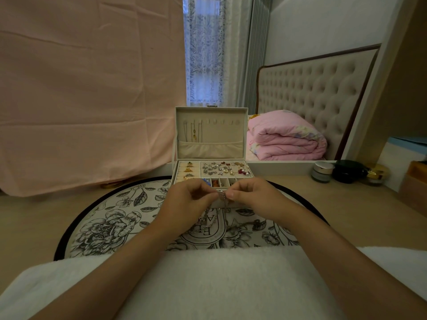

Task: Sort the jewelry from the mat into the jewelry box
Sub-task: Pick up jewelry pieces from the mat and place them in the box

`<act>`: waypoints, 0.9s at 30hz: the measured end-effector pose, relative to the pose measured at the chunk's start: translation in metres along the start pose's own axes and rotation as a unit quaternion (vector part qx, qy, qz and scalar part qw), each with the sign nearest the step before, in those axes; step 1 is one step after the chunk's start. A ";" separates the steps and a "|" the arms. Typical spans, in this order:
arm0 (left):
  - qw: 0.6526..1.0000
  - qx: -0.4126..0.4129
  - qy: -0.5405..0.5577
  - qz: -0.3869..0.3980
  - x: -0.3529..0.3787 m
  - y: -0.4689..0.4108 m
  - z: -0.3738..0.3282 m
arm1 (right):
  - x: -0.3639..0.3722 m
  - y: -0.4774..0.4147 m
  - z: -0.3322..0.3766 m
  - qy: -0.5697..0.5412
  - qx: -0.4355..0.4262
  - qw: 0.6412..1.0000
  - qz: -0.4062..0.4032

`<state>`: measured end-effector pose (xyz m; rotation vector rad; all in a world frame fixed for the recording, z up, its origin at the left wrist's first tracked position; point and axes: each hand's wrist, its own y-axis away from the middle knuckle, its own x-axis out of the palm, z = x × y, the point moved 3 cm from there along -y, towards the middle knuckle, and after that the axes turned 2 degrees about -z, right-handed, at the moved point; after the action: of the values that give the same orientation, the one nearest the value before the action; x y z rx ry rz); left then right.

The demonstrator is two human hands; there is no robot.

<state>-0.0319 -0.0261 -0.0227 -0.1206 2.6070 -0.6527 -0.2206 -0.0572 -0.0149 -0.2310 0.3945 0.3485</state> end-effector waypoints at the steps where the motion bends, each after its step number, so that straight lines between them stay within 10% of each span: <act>1: 1.000 -0.004 0.029 -0.004 0.000 -0.001 -0.001 | 0.001 0.000 0.001 -0.025 0.005 1.000 0.012; 7: 0.966 -0.121 0.223 0.056 0.004 -0.001 -0.007 | 0.009 0.004 0.007 -0.062 0.011 0.996 0.060; 27: 0.992 -0.042 0.082 0.089 0.007 0.000 -0.002 | 0.009 0.005 0.012 0.036 -0.051 0.997 0.036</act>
<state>-0.0393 -0.0269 -0.0239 0.1448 2.7624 -0.5101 -0.2106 -0.0468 -0.0090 -0.3296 0.4580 0.4323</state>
